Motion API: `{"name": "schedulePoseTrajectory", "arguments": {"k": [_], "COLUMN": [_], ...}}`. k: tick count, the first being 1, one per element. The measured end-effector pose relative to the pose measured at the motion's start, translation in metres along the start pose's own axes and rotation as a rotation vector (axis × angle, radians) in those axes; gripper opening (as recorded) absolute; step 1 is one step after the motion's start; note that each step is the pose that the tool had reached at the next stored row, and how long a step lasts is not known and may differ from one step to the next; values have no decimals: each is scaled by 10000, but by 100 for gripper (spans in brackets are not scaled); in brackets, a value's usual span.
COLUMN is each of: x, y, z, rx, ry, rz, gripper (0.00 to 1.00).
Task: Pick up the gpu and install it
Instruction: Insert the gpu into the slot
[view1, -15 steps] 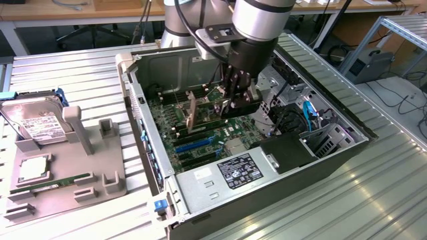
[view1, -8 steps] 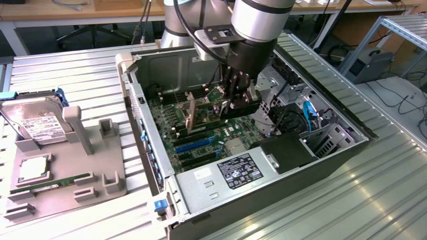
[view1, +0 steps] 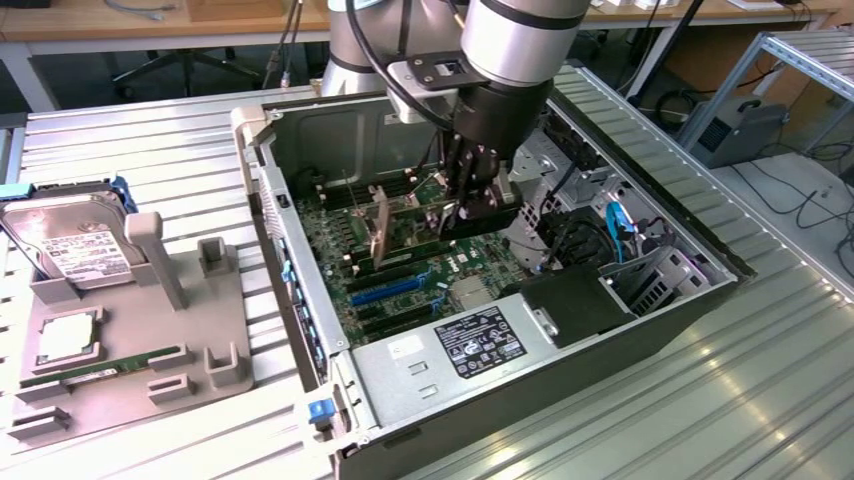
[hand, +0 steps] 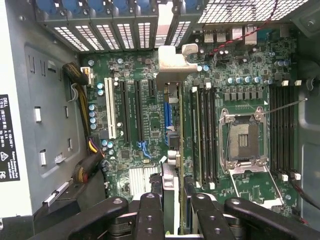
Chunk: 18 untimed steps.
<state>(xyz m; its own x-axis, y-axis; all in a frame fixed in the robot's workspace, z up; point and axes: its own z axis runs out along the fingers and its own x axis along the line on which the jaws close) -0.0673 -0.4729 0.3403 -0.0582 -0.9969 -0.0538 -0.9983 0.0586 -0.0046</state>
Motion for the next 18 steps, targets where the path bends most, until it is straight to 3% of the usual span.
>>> {"name": "schedulePoseTrajectory", "arguments": {"k": [18], "x": [27], "y": [34], "z": [17], "rx": [0], "ry": [0], "rz": [0], "gripper": [27]}}
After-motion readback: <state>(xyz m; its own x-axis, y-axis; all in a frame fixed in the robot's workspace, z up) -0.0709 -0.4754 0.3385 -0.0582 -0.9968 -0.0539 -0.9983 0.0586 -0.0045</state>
